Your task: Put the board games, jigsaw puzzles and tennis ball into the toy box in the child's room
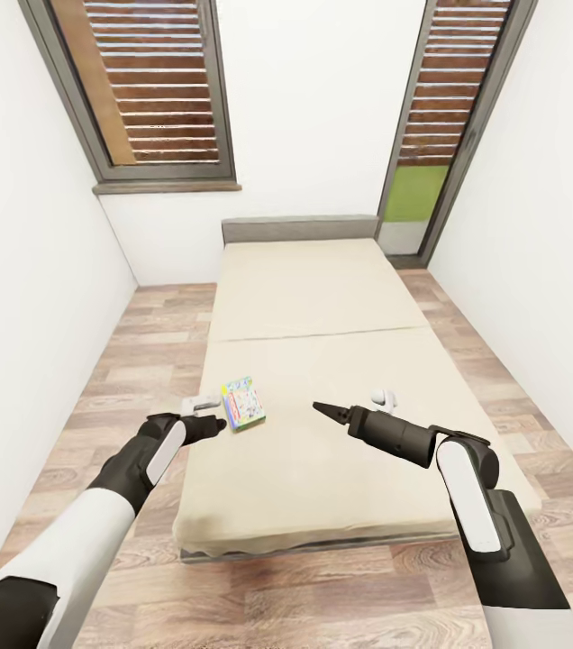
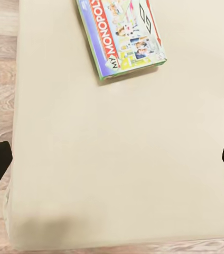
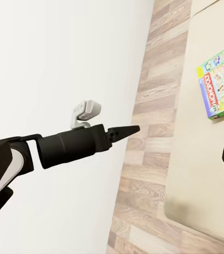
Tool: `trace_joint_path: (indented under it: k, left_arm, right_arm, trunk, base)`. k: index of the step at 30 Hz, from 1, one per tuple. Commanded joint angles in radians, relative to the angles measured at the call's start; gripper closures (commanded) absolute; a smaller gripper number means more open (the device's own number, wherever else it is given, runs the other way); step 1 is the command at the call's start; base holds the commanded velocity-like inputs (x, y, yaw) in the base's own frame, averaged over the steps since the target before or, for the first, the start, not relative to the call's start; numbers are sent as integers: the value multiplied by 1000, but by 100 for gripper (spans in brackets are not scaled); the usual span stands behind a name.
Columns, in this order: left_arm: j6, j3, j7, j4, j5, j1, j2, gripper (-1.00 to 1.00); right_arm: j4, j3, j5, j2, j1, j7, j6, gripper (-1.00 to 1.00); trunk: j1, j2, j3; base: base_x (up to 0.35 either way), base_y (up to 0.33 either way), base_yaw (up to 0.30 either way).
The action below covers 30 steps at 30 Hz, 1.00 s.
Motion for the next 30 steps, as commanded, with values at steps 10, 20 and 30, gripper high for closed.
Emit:
trace_joint_path:
  k: [10, 20, 30]
  left_arm:
    - [3, -6, 7, -2, 10, -1, 6, -100]
    - [3, -5, 8, -2, 9, -1, 5, -100]
    - [3, -5, 9, -1, 9, -1, 4, -100]
  right_arm:
    - [0, -2, 5, 1, -1, 7, 5, -100]
    - [0, -3, 4, 1, -1, 9, 4, -100]
    - [0, -1, 4, 1, -1, 11, -3, -100]
  trunk:
    - [0, -2, -17]
    - [0, -2, -31]
    - [0, -2, -40]
  base:
    - [0, 0, 68]
    - [0, 0, 144]
    - [0, 0, 139]
